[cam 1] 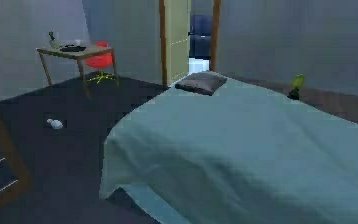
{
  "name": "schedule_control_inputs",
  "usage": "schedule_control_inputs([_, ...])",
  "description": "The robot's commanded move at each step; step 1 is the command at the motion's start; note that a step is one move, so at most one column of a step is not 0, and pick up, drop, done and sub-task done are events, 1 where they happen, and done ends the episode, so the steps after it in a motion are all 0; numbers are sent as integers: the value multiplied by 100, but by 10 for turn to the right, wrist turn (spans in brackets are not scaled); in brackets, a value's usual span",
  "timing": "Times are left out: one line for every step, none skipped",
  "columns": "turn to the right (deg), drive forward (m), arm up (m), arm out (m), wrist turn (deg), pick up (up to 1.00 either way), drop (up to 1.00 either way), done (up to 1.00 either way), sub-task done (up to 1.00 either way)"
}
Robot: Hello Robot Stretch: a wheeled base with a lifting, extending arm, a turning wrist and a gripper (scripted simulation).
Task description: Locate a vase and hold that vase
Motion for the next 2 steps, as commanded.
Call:
schedule_control_inputs([450,0,0,0,0,0,0,0,0])
schedule_control_inputs([450,0,0,0,0,0,0,0,0])
